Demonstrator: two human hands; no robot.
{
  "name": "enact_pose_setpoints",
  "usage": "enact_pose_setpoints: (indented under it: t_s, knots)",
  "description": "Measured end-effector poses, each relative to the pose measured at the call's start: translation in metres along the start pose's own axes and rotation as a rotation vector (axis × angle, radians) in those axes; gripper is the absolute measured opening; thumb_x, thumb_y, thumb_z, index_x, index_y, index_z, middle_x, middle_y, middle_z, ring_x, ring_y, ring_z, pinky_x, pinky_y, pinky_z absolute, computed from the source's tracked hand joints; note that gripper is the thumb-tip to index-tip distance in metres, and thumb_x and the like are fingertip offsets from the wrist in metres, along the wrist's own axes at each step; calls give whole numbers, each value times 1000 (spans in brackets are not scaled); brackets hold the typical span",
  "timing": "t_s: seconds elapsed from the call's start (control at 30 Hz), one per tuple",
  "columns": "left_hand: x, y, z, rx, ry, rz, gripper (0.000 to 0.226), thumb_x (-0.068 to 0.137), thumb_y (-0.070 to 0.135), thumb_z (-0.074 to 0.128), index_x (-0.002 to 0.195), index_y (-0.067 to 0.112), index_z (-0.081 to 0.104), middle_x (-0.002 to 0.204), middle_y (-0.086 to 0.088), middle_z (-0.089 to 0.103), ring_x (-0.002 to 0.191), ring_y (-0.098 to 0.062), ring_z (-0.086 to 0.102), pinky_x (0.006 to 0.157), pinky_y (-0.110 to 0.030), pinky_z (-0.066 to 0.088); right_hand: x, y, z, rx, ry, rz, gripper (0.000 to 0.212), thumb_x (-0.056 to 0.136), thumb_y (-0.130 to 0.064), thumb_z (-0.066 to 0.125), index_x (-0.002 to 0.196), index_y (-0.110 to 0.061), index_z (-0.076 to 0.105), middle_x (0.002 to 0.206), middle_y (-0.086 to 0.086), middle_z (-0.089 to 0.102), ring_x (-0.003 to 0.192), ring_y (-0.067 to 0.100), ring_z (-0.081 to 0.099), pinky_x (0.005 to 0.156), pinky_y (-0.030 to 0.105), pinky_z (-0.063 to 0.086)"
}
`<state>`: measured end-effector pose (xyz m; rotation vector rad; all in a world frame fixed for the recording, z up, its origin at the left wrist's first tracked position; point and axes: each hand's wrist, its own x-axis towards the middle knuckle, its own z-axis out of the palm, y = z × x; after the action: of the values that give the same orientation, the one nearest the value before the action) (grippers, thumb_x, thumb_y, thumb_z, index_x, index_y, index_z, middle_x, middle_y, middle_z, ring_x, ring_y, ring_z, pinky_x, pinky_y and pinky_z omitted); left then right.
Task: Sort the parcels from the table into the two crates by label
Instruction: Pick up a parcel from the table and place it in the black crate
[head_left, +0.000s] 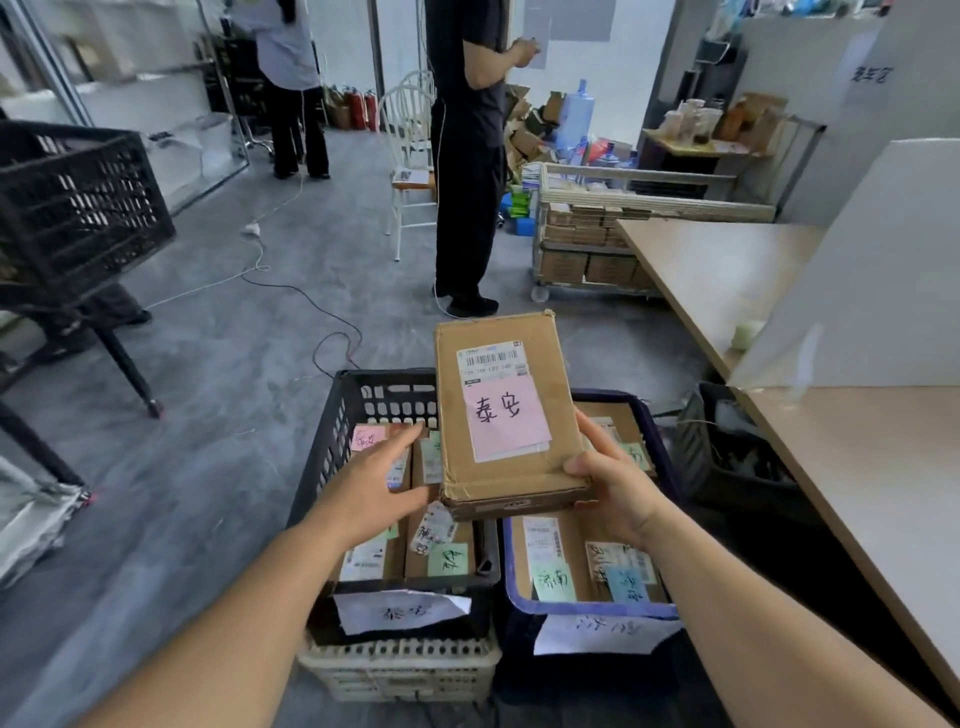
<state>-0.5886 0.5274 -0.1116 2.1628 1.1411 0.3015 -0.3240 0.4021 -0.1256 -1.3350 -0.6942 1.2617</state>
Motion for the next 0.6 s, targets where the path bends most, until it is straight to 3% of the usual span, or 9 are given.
enact_pose_setpoints:
  t_s: [0.17,0.27,0.43,0.6]
  knots:
    - [36,-39,-14,-34,-32,-22,84,81,40,72,148,42,22,155,9,28,140,-13,30,112,-33,28,56,12,29,8,9,53,79,53,-24,74,124,-54,56,126,14,60,91,29,62,70,38,52]
    - [61,-70,-25,-40,-67,-27,84,81,38,72,147,45,20,153,9,31,137,-12,34,109,-32,32,91,22,47,0,42,72,80,58,-22,70,131,-50,51,129,10,57,100,30,60,70,38,54]
    - [96,-124,-37,-15,-144,-51,82,83,39,69,133,63,8,152,16,26,140,-12,27,114,-42,29,152,51,73,2,38,144,91,54,-29,75,137,-50,46,133,5,54,115,35,56,94,57,51]
    - [135,-176,-33,12,-224,-90,81,85,44,65,143,57,10,153,20,22,142,-10,23,113,-45,30,205,82,96,4,74,209,82,65,-20,67,138,-50,45,125,1,63,111,31,60,94,58,51]
